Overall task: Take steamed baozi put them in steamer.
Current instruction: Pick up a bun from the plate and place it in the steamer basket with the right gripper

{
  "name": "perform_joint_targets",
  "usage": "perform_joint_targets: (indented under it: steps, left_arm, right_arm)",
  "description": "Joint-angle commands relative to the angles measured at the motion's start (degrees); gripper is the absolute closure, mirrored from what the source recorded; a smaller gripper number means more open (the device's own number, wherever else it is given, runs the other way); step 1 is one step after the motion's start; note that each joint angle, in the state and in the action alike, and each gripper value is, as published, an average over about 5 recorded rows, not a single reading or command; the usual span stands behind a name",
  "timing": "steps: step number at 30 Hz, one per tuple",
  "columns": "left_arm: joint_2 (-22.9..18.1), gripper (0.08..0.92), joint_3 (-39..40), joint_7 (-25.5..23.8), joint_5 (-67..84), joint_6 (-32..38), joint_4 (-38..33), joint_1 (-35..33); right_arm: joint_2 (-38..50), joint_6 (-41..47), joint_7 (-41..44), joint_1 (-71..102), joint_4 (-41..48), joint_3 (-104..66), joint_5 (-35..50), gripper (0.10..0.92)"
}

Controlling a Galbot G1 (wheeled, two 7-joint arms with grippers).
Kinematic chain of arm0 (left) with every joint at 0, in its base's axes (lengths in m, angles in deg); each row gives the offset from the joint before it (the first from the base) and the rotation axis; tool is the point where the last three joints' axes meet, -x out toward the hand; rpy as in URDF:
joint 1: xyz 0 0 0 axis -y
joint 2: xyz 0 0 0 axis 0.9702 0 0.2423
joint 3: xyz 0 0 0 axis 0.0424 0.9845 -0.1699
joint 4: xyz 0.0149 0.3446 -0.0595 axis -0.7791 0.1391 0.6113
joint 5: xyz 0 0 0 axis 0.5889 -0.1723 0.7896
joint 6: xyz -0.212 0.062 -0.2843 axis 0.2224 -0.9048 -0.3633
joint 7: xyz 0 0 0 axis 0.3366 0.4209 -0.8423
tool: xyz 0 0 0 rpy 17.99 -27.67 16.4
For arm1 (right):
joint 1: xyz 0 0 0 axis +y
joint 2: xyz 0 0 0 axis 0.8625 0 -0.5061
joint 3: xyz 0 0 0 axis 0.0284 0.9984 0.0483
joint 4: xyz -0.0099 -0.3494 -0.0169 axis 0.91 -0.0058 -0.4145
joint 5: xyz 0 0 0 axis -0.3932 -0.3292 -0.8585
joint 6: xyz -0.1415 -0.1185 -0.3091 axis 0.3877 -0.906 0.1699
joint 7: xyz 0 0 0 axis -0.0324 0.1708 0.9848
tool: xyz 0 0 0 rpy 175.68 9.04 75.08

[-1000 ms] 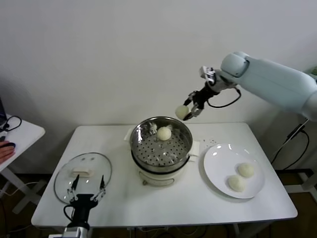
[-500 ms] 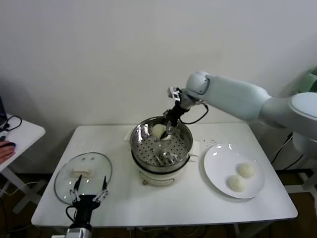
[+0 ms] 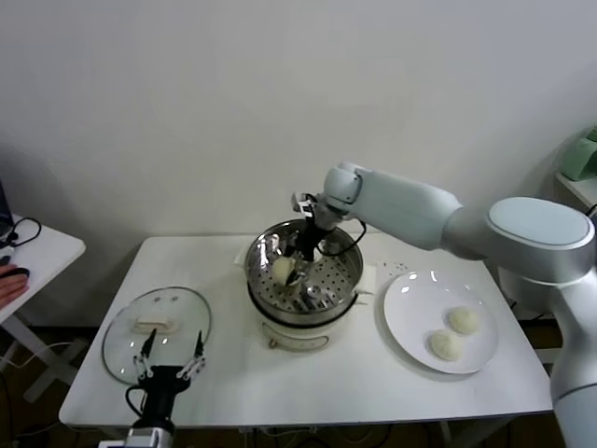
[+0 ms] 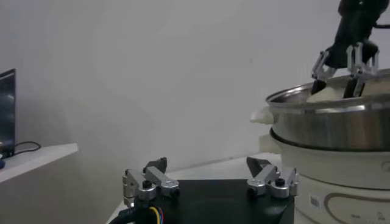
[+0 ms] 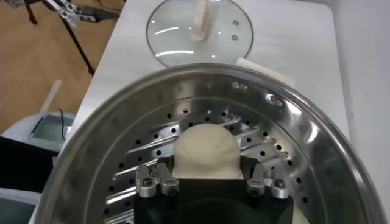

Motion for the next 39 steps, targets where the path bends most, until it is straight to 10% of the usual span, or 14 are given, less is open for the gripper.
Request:
perform_joint_targets:
  steps: [1, 28, 39]
  left_arm:
    - [0.04, 0.177, 0.19, -0.02, -0.12, -0.01, 0.17, 0.01]
    - [-0.11, 0.177, 0.63, 0.02, -0.48, 0.14, 0.95, 0.06]
    - [0.23, 0.177, 0.38, -0.06, -0.41, -0.01, 0.4, 0.21]
  right_arm:
    - [-1.78, -0.16, -0.15, 1.61, 2.44, -0.54, -1.59, 0.33]
    - [-1.88, -0.55, -0.17, 2.18, 2.53, -1.83, -2.58, 0.33]
    - [0.04, -0.98, 0.26, 0.76, 0.47, -2.0, -2.56, 0.204]
